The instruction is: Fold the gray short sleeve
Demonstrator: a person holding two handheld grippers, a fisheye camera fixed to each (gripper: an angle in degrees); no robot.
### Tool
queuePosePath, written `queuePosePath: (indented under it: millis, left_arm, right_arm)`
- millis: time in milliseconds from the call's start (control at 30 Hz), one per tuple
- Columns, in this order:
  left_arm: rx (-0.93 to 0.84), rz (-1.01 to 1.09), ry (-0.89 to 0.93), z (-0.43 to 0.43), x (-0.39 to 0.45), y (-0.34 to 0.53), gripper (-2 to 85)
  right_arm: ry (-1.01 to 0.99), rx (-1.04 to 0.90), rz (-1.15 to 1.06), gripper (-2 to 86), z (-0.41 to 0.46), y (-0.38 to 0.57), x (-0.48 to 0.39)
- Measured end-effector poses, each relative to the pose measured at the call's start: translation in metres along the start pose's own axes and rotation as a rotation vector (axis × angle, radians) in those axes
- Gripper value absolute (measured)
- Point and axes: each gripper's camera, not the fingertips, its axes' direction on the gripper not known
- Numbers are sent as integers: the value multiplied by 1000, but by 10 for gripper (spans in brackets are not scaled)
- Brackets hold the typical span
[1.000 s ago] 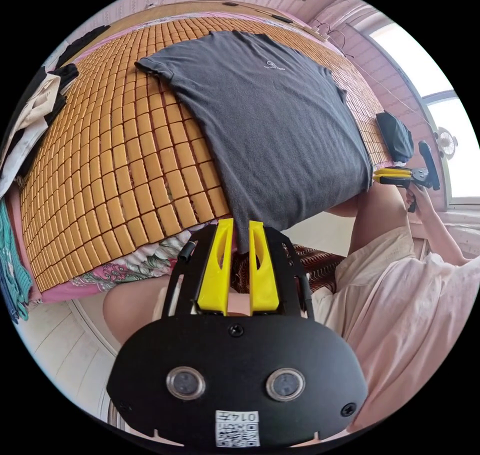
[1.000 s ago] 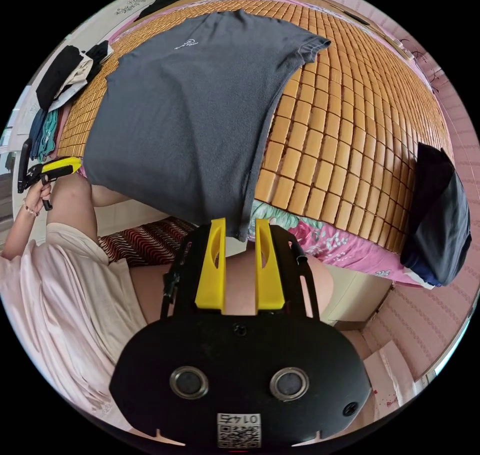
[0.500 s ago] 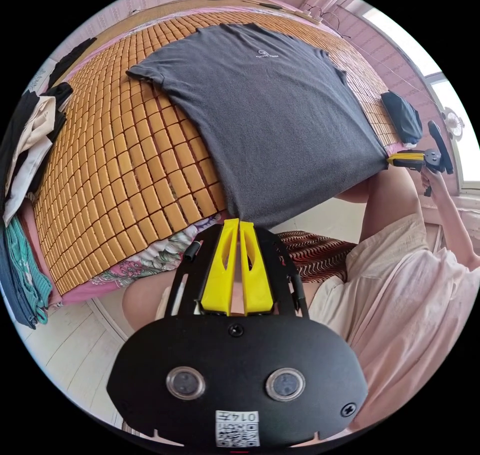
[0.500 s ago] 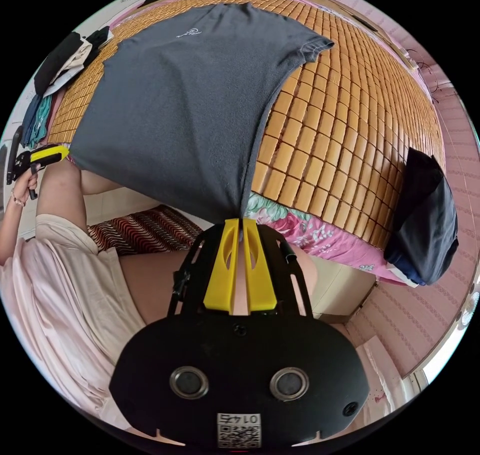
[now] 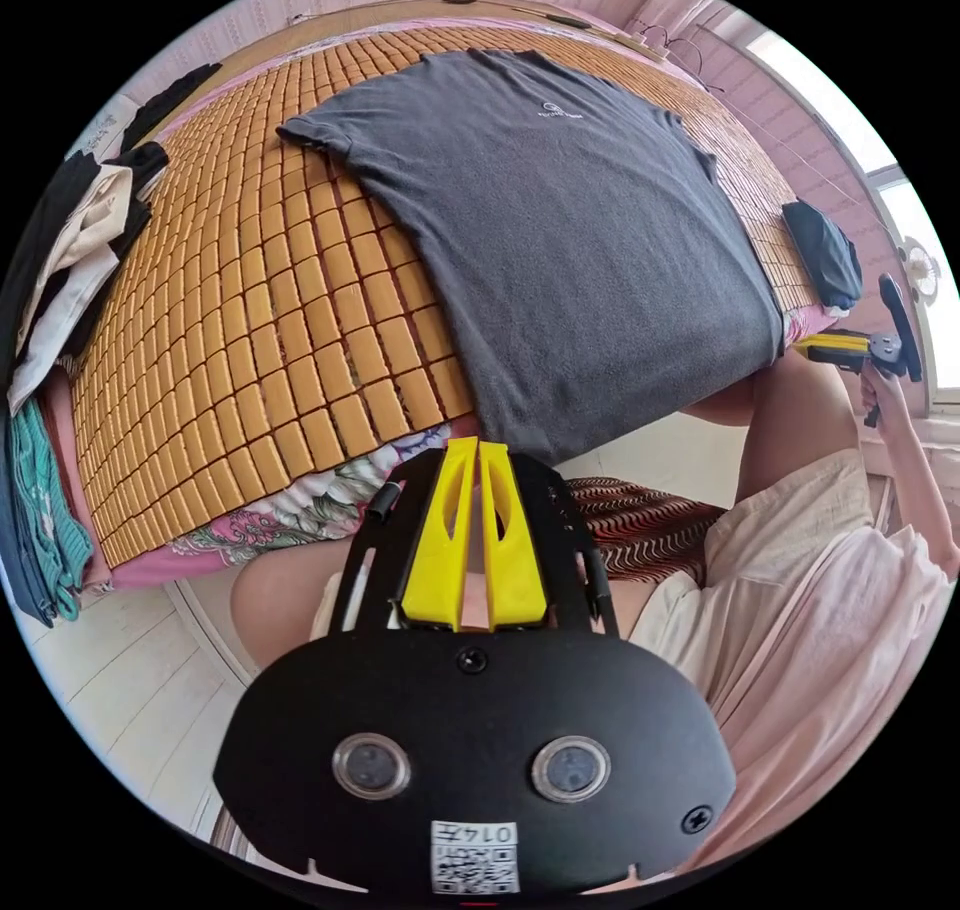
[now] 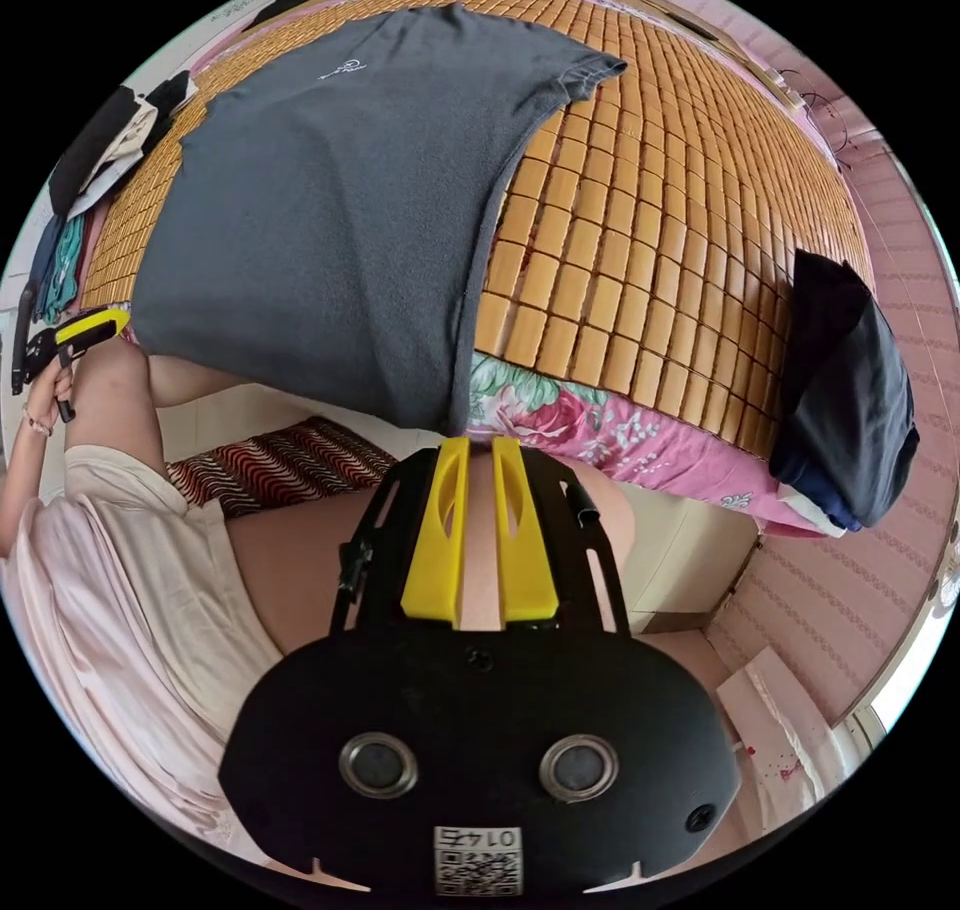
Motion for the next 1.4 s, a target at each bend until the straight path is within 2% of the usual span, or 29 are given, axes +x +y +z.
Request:
queuePosePath:
  millis: [233, 500, 800, 1100, 1300, 1400]
  left_arm:
    - [131, -51, 21, -37, -35, 59, -10]
    - [292, -121, 85, -58, -84, 89, -9]
    - [398, -138, 146, -43, -153, 38, 7]
    - [461, -241, 221, -9, -225, -33, 18]
    - [466, -246, 320, 17, -247, -60, 38]
    - [439, -266, 284, 36, -254, -72, 29]
  right_arm:
    - [-1, 79, -42, 56, -18, 16, -27]
    - [65, 284, -357, 9, -68, -38, -122]
    - [59, 295, -667, -3, -96, -195, -248]
    - [-74, 290, -721, 80, -94, -362, -321]
    - [-4, 264, -742, 99, -61, -418, -352]
    - [52, 250, -749, 96, -35, -428, -363]
